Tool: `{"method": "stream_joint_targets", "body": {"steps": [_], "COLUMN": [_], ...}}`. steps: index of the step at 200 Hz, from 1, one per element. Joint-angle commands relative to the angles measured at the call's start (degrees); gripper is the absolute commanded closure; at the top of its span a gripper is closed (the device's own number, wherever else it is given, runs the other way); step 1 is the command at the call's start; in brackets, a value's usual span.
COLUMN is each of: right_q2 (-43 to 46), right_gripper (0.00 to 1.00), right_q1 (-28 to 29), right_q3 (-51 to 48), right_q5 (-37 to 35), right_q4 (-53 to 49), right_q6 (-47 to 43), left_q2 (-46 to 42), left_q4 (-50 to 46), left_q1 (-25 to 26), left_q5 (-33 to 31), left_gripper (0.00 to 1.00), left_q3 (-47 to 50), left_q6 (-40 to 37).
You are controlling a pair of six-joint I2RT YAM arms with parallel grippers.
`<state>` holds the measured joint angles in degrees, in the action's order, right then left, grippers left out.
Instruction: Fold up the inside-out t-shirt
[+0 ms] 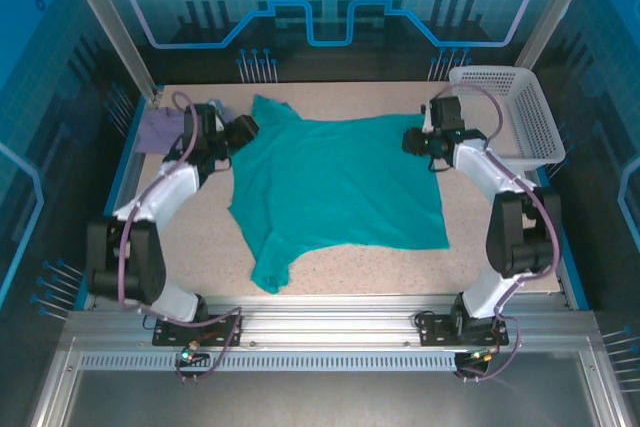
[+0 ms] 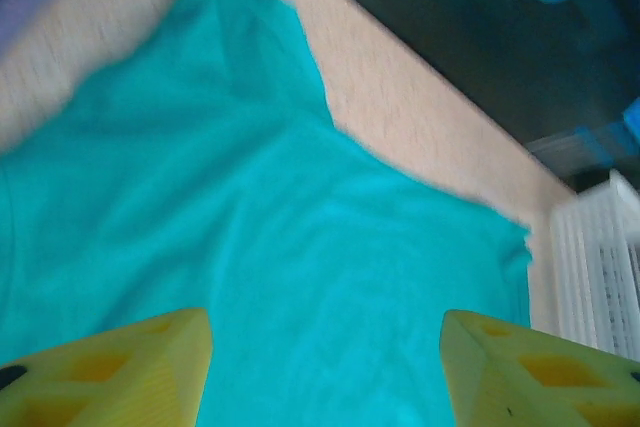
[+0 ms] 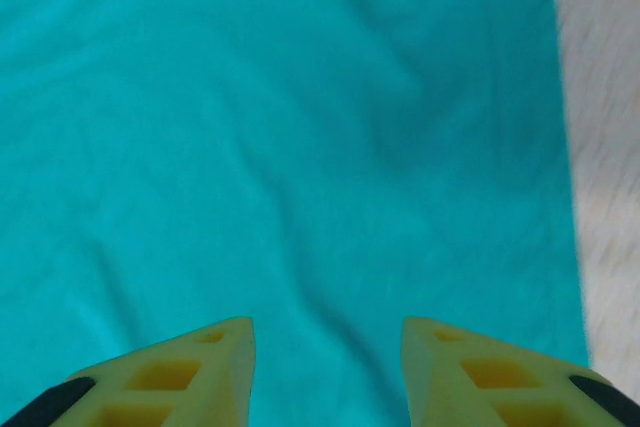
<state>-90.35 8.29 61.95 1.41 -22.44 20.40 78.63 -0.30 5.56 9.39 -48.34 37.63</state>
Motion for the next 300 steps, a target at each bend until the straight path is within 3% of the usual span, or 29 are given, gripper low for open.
{"method": "stream_joint_targets", "body": {"steps": [1,28,43,60,88,115,163,228,263,300], "right_q2": [6.4,10.2,10.5,9.8,4.0,-4.9,-13.9,-15.8,-14.9,-11.3], "right_gripper": [0.57,0.57,0.58,0.56,0.52,0.51,0.56,0.59,0.80,0.90], "right_q1": [3.9,13.6,20.7,31.8,45.5,52.8,55.4,55.3,54.8,54.2], "right_q3": [-5.3,-9.5,-11.1,-10.6,-7.8,-3.3,0.7,2.2,2.1,0.5], "right_q5": [4.8,6.8,9.5,7.9,6.9,6.1,7.3,7.4,7.0,6.6], "right_q4": [-4.7,-5.2,-2.0,2.0,8.2,10.6,13.1,13.6,12.2,11.1], "right_q6": [1.9,3.7,5.5,7.4,12.6,15.6,17.8,18.3,18.4,18.9], "left_q2": [-7.2,-15.1,-15.2,-14.9,-13.6,-11.0,-8.7,-12.9,-15.9,-19.9], "left_q4": [-5.7,-11.8,-14.0,-13.8,-14.3,-14.7,-12.7,-14.4,-16.1,-18.0], "left_q1": [0.0,0.1,0.1,0.1,0.1,0.1,0.1,0.2,0.7,3.5], "left_q5": [-1.1,-5.3,-4.4,-1.4,-1.8,-2.0,1.6,1.2,1.6,1.5], "left_gripper": [0.37,0.37,0.37,0.38,0.43,0.49,0.54,0.54,0.54,0.54], "left_q3": [8.6,16.4,18.0,19.2,19.5,18.8,18.5,20.0,21.1,22.8], "left_q6": [0.3,-2.6,-3.0,-2.3,-3.2,-4.9,-4.4,-4.4,-3.9,-2.4]}}
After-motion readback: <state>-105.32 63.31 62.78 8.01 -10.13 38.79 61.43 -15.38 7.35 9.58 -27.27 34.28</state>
